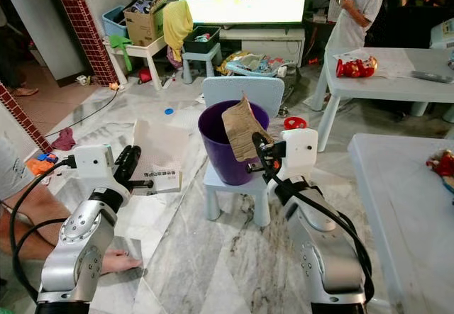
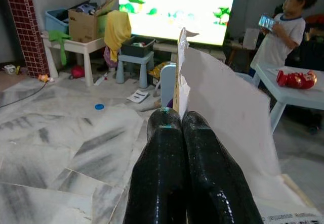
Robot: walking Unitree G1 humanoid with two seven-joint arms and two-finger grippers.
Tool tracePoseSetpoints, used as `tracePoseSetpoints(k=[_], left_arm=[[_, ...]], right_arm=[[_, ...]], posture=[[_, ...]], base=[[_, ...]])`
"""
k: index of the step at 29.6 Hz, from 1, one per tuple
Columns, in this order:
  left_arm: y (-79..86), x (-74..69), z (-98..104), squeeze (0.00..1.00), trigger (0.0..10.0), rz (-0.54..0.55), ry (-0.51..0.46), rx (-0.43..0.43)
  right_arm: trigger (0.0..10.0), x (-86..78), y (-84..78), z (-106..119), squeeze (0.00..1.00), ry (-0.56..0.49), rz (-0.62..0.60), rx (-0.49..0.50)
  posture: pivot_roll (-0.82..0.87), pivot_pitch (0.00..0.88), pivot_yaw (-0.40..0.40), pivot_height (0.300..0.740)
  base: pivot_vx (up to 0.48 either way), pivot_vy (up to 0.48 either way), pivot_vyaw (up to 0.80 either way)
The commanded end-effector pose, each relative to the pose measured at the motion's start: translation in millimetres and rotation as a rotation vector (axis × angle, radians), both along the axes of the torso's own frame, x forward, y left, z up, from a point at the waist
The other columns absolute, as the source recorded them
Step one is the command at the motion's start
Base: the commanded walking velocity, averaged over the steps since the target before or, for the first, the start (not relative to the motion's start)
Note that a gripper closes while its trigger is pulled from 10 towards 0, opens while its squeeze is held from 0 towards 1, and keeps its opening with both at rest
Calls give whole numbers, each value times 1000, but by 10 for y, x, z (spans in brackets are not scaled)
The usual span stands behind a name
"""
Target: Picking trash to rubbish bin
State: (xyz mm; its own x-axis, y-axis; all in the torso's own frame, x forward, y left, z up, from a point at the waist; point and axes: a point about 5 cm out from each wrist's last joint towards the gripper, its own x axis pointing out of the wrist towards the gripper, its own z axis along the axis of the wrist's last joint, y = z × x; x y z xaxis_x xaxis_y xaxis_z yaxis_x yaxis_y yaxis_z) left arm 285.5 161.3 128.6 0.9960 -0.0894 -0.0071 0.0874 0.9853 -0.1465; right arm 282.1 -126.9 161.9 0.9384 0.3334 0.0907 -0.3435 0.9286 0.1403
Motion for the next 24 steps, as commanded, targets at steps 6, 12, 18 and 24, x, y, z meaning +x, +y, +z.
tracePoseSetpoints(k=[6, 12, 18, 24], left_arm=[[35, -58, -21, 0, 0, -15, -5, 16], [125, -177, -79, 0, 0, -16, -12, 79], [118, -259, -109, 0, 0, -32, -24, 119], [113, -249, -107, 0, 0, -38, -32, 124]], right_arm=[[0, -43, -71, -35, 0, -8, -18, -24], [0, -100, -219, -66, 0, -42, -68, -85], [0, -163, -279, -133, 0, -52, -89, -133], [0, -174, -223, -166, 0, -49, -72, -129]], posture=[[-37, 0, 61, 740], [-29, 0, 59, 740], [-25, 0, 57, 740], [-25, 0, 57, 740]], base=[[339, 0, 0], [338, 0, 0], [318, 0, 0], [312, 0, 0]])
